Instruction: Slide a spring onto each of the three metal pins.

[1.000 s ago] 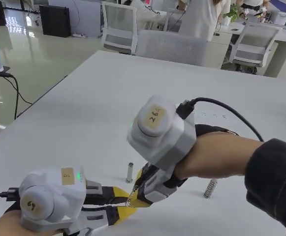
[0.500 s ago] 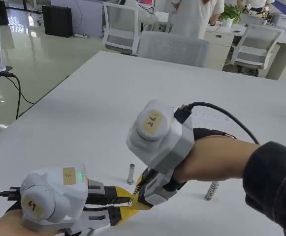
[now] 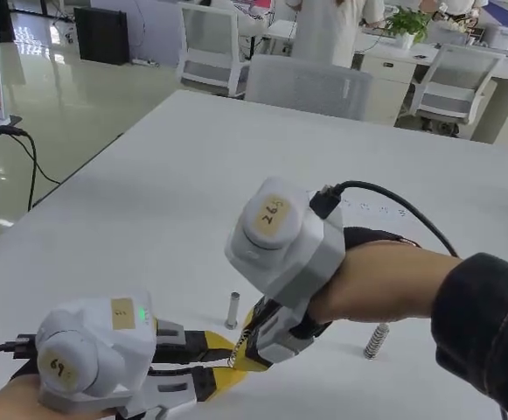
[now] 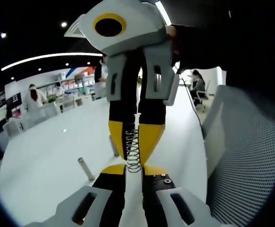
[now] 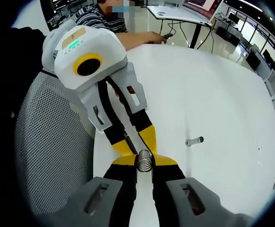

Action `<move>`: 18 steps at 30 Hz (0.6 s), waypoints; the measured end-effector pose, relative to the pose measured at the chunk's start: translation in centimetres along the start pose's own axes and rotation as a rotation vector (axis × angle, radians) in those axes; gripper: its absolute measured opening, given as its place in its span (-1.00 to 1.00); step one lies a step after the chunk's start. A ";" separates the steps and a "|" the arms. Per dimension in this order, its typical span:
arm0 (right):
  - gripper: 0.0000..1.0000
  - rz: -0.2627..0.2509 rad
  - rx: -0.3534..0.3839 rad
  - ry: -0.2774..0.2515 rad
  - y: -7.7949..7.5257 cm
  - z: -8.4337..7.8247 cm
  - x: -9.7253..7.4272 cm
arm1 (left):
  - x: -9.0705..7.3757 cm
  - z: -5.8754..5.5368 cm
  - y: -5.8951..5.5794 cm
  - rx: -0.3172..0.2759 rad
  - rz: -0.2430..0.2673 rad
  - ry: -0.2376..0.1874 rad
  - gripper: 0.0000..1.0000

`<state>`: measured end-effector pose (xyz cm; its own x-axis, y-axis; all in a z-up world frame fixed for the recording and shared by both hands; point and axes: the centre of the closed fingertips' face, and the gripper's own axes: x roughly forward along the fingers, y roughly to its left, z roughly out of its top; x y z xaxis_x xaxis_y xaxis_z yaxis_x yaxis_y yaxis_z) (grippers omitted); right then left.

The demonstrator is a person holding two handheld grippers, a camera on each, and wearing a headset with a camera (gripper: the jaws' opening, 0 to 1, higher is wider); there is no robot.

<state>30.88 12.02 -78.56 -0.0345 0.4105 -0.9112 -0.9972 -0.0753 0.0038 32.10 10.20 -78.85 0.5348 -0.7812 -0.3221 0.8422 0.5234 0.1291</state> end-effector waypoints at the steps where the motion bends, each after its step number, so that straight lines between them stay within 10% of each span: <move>1: -0.83 -0.002 0.001 0.000 -0.1 0.0 0.0 | -0.1 -0.1 0.1 -0.005 0.004 0.003 -0.87; 18: -0.83 -0.029 0.021 -0.012 -1.5 -0.1 -1.0 | -0.8 -1.5 1.4 -0.062 0.062 0.023 -0.40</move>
<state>32.44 11.65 -77.67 -0.0060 0.4229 -0.9062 -0.9989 -0.0445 -0.0141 32.71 12.08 -79.78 0.5837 -0.7388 -0.3368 0.8013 0.5912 0.0919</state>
